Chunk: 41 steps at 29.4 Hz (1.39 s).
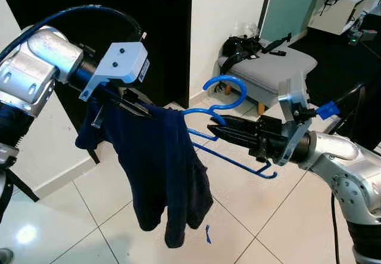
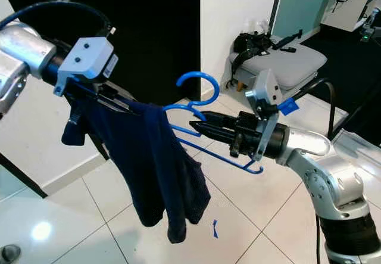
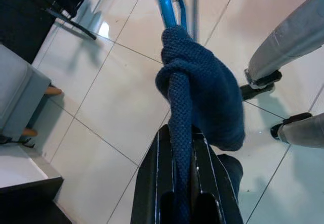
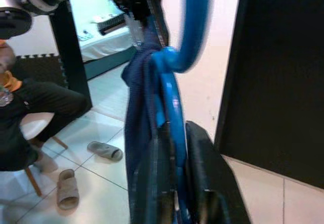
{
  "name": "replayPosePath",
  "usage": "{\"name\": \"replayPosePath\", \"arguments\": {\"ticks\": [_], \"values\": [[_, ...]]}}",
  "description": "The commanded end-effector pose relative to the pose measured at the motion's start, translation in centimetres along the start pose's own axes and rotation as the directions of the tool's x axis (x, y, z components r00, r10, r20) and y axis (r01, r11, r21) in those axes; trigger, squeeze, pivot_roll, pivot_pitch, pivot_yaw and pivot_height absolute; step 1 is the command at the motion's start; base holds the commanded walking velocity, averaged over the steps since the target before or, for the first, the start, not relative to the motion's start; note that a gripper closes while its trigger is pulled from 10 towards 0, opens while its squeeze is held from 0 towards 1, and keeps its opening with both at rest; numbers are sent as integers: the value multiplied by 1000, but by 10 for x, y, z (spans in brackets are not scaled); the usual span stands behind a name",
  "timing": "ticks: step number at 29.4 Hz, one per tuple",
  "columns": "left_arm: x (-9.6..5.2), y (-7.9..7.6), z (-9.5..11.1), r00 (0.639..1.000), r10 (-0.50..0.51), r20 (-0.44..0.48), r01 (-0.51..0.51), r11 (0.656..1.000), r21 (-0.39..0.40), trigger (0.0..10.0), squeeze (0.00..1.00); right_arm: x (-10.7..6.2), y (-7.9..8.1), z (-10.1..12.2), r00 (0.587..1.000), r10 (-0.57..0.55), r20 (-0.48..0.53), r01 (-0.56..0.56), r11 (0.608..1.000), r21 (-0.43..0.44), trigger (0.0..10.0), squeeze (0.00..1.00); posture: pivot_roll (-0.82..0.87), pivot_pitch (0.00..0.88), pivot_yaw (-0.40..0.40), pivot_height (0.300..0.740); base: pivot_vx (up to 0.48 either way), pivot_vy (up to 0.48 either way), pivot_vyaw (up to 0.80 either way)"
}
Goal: Hang hanger
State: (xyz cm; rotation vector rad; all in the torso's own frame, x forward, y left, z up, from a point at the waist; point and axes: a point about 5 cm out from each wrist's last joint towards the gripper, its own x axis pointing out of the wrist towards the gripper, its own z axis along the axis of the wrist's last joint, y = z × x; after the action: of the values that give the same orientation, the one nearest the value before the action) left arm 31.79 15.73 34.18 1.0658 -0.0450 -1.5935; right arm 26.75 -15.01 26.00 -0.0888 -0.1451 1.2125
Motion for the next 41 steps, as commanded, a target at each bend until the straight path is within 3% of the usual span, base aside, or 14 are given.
{"name": "replayPosePath", "arguments": {"ticks": [1,9,10,12,21,24,25,32,34,35,36,37,38,41], "values": [[13,0,10,997,-64,44,61,996,63,10000,0,1,2,2,1000,2,18,-1,1000,-9,0,0,75,39,46,740,0,0,0],[17,3,11,996,-54,70,49,997,62,10000,0,-1,3,5,999,11,37,-10,1000,-6,0,0,73,38,45,740,0,0,0],[16,6,12,994,-44,96,41,999,34,10000,992,-2,2,6,999,7,43,-7,1000,-8,0,0,74,43,46,740,0,0,0],[16,9,12,993,-19,116,20,1000,0,10000,1000,-2,1,6,999,1,49,0,1000,-11,0,0,75,39,46,740,0,0,0],[0,38,17,931,312,189,-312,949,-31,10000,1000,-3,-8,2,995,-81,50,82,997,-16,0,0,78,42,51,740,0,0,0],[-15,53,22,807,529,261,-519,847,-113,10000,1000,-2,-22,2,978,-194,74,196,980,-20,0,0,73,45,45,740,0,0,0],[-26,59,19,696,662,278,-628,749,-211,10000,1000,-1,-32,1,959,-271,86,273,962,-24,0,0,74,44,44,740,0,0,0],[-34,61,9,552,791,263,-709,612,-351,10000,1000,-2,-46,5,927,-355,120,360,933,-20,0,0,78,45,41,740,0,0,0],[-27,57,-4,433,874,222,-742,485,-462,10000,694,-4,-56,11,894,-418,161,425,905,-14,0,0,85,48,34,740,0,0,0],[-27,57,-4,433,874,222,-742,485,-462,10000,694,-4,-56,11,894,-418,161,425,905,-14,0,0,85,48,34,740,0,0,0],[-14,51,-13,385,905,183,-736,420,-530,10000,239,-4,-62,14,876,-447,182,456,890,-7,0,0,88,47,31,740,0,0,0],[-14,51,-13,385,905,183,-736,420,-530,10000,239,-4,-62,14,876,-447,182,456,890,-7,0,0,88,47,31,740,0,0,0],[-1,45,-19,345,928,143,-729,361,-581,10000,0,-4,-66,17,861,-468,198,478,878,-1,0,0,91,48,28,740,0,0,0],[29,32,-29,311,948,67,-690,273,-671,10000,0,-2,-71,21,842,-485,234,495,869,22,0,0,97,50,22,740,0,0,0]]}}
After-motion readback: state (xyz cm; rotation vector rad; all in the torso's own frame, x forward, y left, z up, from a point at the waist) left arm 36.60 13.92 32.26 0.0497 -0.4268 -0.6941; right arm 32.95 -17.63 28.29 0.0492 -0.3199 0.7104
